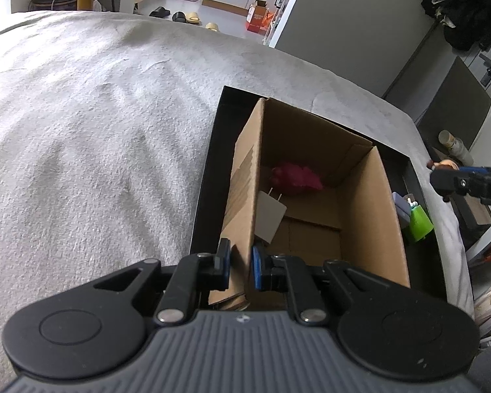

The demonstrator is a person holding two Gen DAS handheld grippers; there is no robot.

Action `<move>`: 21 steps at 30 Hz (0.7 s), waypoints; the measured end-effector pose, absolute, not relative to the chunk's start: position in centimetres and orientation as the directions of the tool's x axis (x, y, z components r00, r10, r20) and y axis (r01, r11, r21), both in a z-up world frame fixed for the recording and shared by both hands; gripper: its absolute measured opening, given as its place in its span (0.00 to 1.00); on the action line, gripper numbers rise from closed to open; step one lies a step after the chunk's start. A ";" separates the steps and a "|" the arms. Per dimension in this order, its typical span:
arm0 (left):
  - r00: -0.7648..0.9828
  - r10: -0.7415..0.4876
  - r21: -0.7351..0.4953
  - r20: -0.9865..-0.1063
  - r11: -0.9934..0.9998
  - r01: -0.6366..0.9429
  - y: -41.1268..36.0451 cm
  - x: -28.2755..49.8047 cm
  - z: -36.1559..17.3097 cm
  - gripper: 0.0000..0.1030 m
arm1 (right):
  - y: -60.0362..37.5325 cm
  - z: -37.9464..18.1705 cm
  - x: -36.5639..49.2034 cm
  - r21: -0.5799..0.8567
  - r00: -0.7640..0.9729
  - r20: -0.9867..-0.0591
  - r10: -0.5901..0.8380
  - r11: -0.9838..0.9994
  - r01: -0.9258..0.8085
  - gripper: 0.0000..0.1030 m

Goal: Organize rigid objects
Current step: 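Carry the cartoon boy figure into the box and open the right tool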

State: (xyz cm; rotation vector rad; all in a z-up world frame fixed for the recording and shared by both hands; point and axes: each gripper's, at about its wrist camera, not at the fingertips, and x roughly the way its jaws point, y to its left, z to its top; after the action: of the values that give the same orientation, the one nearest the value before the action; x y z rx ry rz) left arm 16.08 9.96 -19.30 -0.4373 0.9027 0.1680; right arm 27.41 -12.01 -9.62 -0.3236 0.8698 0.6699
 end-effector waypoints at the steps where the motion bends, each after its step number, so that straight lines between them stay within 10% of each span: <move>1: 0.614 -0.042 -0.297 -0.788 0.899 -0.320 10.1 16.1 -19.3 0.12 | -11.7 -9.6 27.4 0.001 0.460 -0.789 0.407 0.749 -0.662 0.42; 21: 0.623 -0.067 -0.324 -0.779 0.894 -0.309 10.6 16.0 -19.7 0.12 | -5.5 -10.8 26.6 -0.073 0.433 -0.815 0.386 0.672 -0.737 0.42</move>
State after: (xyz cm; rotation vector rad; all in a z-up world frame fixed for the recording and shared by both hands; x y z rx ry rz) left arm 15.96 10.64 -19.65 -0.4582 0.8950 0.1447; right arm 26.64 -5.48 -10.80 -0.4593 0.8679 0.7311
